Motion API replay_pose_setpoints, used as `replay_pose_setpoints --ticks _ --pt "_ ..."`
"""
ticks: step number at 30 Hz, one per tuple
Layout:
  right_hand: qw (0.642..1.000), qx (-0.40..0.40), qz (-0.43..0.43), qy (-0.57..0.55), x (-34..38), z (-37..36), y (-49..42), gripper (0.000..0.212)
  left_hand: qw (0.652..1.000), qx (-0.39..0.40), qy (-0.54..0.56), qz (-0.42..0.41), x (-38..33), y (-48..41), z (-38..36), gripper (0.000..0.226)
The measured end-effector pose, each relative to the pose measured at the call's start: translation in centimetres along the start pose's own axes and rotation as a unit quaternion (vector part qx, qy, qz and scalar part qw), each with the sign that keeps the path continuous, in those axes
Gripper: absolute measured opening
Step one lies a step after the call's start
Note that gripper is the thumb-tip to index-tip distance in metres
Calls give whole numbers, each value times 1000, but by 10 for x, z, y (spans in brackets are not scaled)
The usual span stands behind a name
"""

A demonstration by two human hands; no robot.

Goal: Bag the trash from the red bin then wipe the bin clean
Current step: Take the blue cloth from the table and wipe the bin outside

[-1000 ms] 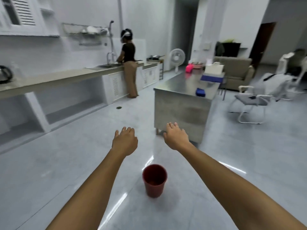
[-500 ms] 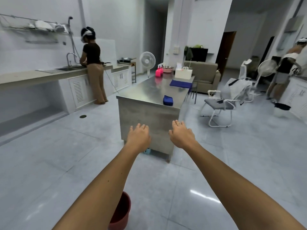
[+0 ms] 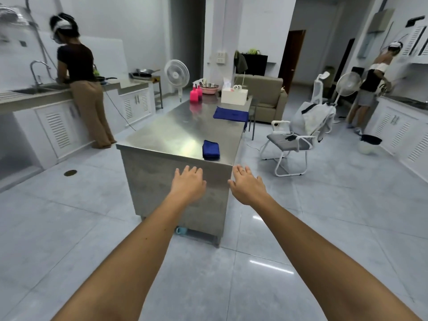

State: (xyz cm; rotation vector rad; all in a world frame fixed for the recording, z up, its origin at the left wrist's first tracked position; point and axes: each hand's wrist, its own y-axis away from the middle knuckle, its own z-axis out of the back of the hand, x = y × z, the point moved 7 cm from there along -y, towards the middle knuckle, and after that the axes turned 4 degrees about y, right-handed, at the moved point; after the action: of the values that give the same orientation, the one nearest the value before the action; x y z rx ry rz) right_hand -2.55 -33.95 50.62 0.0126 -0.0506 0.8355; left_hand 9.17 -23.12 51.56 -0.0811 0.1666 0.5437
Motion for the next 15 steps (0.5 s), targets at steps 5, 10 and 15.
replay_pose_setpoints --ticks 5,10,15 --pt "1000 13 -4 1 -46 -15 -100 60 1000 12 -2 10 -1 -103 -27 51" --pt "999 21 27 -3 -87 -32 -211 59 999 13 5 51 1 -206 -56 49" --pt "995 58 74 21 -112 -46 -311 59 995 29 18 97 0 -284 -84 50"
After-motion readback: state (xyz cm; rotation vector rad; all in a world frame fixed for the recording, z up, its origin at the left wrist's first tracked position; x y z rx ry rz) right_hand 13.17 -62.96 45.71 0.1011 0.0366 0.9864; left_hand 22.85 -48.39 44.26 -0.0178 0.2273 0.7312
